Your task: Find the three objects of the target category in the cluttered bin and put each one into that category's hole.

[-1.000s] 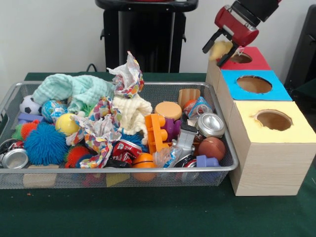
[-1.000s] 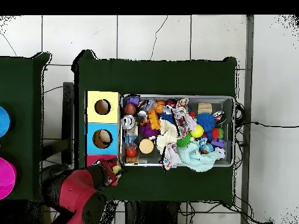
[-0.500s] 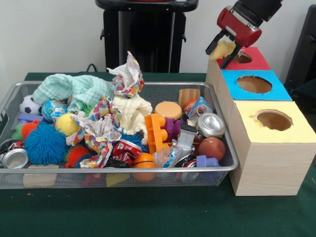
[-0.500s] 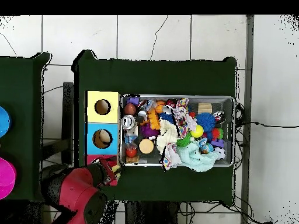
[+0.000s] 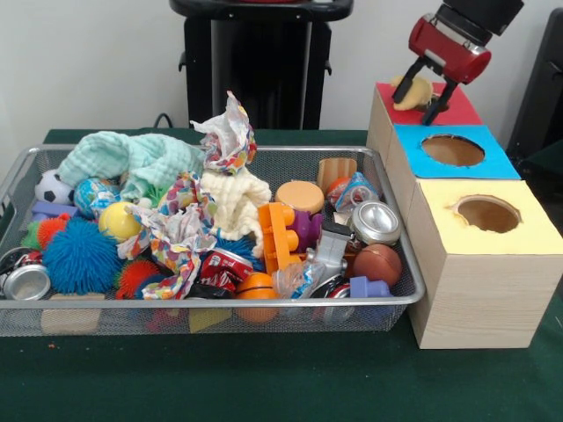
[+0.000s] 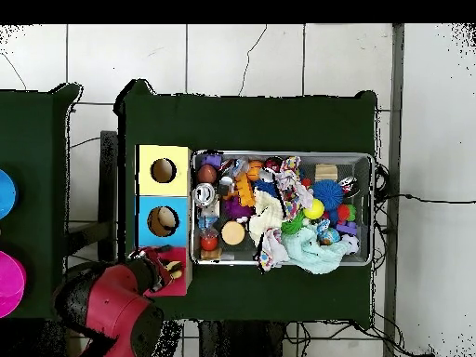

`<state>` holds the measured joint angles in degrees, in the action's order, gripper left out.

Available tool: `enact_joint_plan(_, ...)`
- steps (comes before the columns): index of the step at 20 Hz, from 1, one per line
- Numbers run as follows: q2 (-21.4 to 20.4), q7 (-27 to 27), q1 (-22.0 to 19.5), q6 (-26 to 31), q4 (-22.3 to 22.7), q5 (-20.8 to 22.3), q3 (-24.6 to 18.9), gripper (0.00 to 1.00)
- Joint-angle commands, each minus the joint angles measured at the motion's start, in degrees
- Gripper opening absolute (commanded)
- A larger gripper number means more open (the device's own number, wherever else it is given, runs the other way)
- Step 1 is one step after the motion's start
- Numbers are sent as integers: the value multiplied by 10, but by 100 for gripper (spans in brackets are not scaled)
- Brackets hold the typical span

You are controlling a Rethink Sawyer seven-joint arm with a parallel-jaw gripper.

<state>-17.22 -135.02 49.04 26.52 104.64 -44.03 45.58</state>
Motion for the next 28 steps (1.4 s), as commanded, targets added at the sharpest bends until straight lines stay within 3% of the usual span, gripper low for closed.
enact_joint_plan(1, -22, -144, -27, -40, 3, -41, -125, 100)
enact_joint_plan(6, -32, -134, -36, -60, 10, -38, -133, 100)
enact_joint_plan(11, -15, -115, -22, -65, -3, 0, -99, 100)
enact_joint_plan(20, -3, -126, -8, -59, -24, 4, -71, 100)
enact_joint_plan(28, -7, -84, -15, -31, -52, 42, 1, 100)
